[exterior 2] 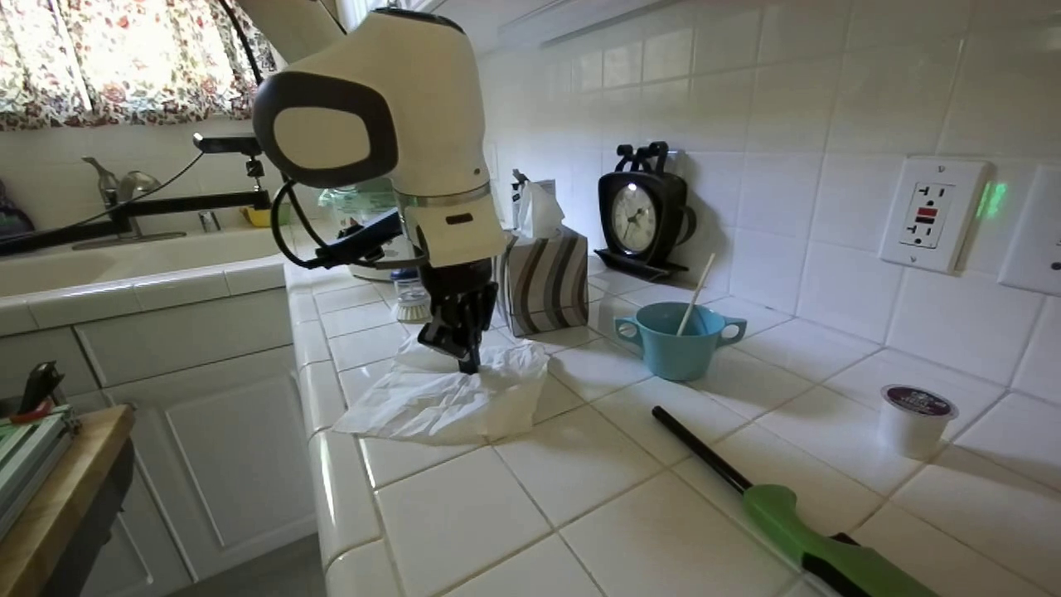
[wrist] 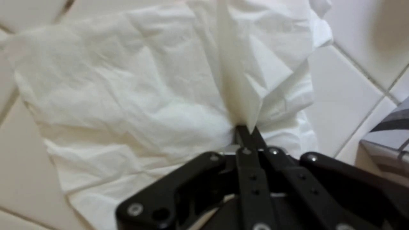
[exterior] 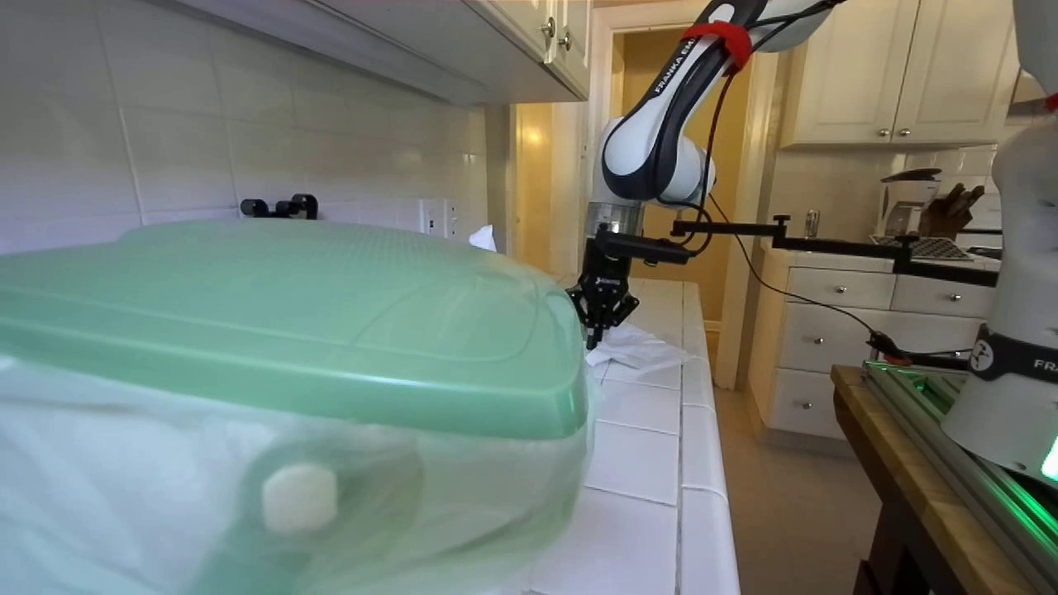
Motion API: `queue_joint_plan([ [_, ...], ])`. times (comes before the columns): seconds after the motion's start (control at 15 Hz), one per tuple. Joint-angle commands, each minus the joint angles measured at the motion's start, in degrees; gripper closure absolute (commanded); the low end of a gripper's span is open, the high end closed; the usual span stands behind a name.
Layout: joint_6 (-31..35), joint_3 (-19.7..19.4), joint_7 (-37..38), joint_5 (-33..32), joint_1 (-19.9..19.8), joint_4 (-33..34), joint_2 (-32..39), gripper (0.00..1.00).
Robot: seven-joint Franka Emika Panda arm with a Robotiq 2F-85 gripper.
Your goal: Use the paper towel to clean the surface
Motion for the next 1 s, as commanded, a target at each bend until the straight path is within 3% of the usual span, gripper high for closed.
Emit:
queue_joint_plan([
  [0.0, -0.5, -1.8, -1.0, 0.5, -1.5, -0.3, 1.7, 1.0],
  [0.27, 1.6, -1.6, -1.9, 0.7, -1.5, 1.6, 2.6, 1.0],
  [0.53, 3.7, 2.0, -6.5, 2.2, -1.2, 1.3, 2.3, 1.0],
  [0.73, 2.6, 5.1, -9.8, 3.0, -1.2, 0.0, 1.4, 1.0],
  [0.93, 0.5, 5.2, -9.5, 2.7, -1.2, -1.3, 0.4, 1.0],
])
